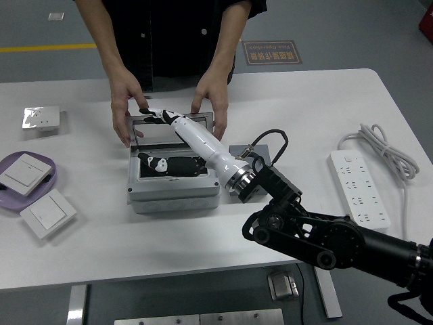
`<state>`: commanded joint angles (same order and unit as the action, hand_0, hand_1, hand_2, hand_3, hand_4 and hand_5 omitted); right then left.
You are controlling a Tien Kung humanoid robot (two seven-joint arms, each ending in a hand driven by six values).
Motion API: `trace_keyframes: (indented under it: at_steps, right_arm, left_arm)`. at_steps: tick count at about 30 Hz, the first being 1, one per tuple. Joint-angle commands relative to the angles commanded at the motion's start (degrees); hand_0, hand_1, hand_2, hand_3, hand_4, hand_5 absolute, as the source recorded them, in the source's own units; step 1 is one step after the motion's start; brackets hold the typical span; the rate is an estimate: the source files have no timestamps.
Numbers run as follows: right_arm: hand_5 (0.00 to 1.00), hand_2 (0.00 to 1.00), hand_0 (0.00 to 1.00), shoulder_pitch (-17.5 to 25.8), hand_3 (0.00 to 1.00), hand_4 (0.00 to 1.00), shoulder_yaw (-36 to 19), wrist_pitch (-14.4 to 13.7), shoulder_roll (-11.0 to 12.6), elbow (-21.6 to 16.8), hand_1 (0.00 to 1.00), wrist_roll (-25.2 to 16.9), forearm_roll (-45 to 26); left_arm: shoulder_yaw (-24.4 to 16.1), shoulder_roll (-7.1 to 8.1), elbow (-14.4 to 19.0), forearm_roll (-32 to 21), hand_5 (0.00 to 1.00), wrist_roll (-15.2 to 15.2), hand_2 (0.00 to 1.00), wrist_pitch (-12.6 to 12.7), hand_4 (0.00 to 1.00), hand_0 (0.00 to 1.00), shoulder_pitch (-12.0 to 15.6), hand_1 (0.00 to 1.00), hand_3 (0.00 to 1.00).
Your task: Pick up the cylinder from the cube,place it in the box,flap close box
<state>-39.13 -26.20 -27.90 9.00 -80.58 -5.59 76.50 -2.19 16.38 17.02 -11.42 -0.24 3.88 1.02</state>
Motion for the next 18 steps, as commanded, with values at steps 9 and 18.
trace_keyframes:
  at_steps: [9,18]
  right_arm:
    - [0.317,0.678,0.737,-6.14,0.718,0.653,-3.25,3.27,2.75,5.72,0.671,-5.04,-17.23]
    - [0.324,0.661,0.661,-11.98,0.705,0.656,-1.58,8.64,2.56,16.93,0.649,-6.3,-26.02]
  left_arm:
    - [-0.58,0.34,0.12,0.73,0.26,0.07,0.623,0.03,0.718,0.614,-0.22,0.628,0.644]
    - [-0.76,0.82,0.17,0.95,0.26,0.07,0.623,0.05,0.717,0.614,-0.49,0.629,0.644]
